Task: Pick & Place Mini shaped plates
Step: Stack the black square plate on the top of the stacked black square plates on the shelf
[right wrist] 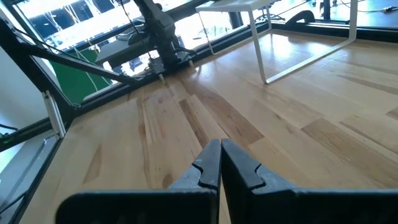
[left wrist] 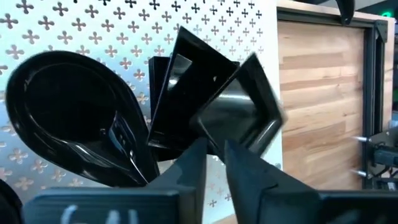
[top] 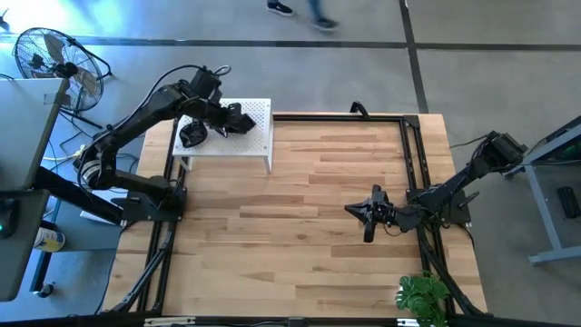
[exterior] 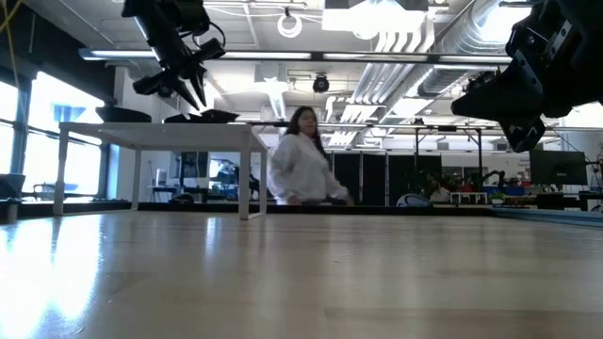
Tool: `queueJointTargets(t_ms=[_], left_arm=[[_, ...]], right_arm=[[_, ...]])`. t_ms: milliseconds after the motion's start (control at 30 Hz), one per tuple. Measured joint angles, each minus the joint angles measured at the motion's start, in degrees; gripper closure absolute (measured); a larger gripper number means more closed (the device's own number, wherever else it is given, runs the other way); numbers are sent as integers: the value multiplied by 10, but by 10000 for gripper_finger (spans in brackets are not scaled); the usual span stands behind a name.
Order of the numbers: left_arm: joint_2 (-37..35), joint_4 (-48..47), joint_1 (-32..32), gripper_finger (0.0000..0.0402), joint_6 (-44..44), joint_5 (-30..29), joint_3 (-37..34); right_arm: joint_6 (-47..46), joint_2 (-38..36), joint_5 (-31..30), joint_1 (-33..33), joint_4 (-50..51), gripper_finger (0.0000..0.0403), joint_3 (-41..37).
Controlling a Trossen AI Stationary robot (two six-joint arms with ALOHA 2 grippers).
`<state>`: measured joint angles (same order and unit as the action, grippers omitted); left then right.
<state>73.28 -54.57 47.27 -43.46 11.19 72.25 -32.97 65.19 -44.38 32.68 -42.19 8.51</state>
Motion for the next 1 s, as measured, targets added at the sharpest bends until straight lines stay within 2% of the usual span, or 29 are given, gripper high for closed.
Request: queueJointTargets(t_ms=[200,500,667,800,867,1000], left_arm=[[0,-1,0,313,26,3,2],[0,-46,0,310,92,-41,70],[-3,-77,-9,341,145,-36,78],[-28,-57,-73,391,179,-134,62],[-32,-22,-109,395,178,-156,48],[-34,-8,-142,392,151,-129,40]], right_arm=[[0,0,0,0,0,402,0],[0,0,0,0,-1,402,0],[0,0,4,0,-1,402,0],[5,0,15,0,-1,402,0],[7,0,18,0,-1,402,0],[-5,0,15,0,-1,402,0]])
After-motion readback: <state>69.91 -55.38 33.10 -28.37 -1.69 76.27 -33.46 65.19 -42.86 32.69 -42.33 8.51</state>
